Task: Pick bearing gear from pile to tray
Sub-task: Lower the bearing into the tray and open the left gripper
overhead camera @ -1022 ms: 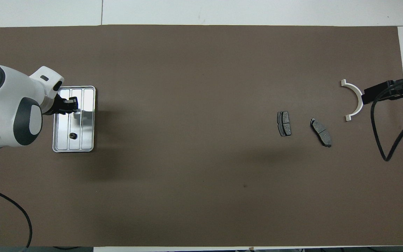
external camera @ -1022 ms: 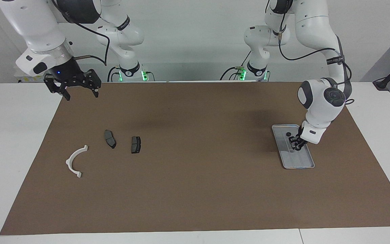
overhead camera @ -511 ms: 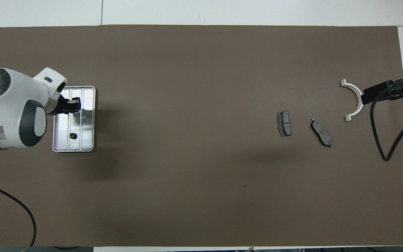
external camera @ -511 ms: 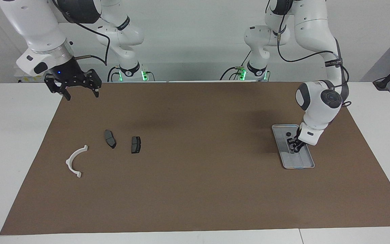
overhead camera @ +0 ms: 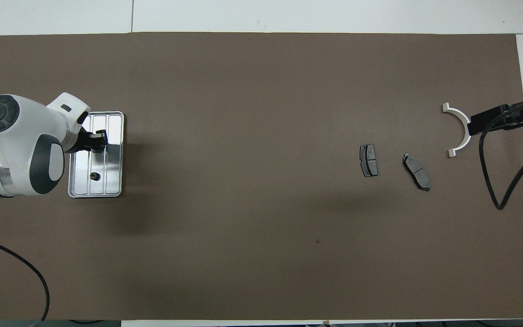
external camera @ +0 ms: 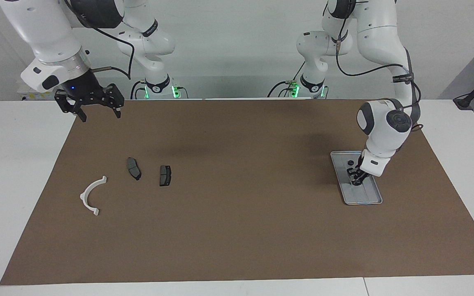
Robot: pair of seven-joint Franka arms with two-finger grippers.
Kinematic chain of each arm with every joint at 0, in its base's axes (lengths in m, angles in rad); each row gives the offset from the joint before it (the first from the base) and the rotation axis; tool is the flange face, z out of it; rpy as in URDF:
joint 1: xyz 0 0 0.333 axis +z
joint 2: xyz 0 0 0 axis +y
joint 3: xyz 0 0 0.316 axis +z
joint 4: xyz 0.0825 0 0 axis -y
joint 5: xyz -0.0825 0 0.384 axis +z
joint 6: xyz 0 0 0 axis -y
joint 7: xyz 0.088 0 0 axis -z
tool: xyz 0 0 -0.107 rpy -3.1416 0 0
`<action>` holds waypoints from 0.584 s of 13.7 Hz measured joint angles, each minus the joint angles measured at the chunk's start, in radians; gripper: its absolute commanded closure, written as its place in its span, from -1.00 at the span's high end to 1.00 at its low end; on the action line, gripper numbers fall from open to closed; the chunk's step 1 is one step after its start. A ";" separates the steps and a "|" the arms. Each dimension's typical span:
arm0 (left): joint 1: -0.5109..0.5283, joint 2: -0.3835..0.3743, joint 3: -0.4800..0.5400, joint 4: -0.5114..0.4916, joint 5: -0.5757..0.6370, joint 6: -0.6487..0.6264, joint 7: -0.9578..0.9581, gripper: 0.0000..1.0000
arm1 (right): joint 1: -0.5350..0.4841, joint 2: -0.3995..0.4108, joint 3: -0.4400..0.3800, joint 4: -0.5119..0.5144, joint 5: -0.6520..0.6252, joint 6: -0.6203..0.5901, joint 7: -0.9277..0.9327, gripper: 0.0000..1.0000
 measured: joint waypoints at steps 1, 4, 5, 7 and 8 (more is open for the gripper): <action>0.000 0.000 0.000 -0.010 0.000 0.016 0.000 -0.06 | 0.000 0.000 0.000 0.000 0.000 0.000 0.000 1.00; 0.000 -0.002 0.000 -0.024 0.000 0.040 0.000 1.00 | 0.000 0.000 0.001 0.000 0.000 0.000 0.000 1.00; 0.000 -0.002 0.000 -0.022 0.000 0.039 0.000 1.00 | 0.000 0.000 0.001 0.000 0.000 0.001 0.000 1.00; 0.000 -0.007 -0.003 0.001 0.000 -0.001 0.000 1.00 | 0.000 0.000 0.001 -0.002 0.000 0.001 0.000 1.00; 0.000 -0.015 -0.003 0.033 0.000 -0.057 0.000 1.00 | 0.000 0.000 0.001 -0.002 0.000 0.001 0.000 1.00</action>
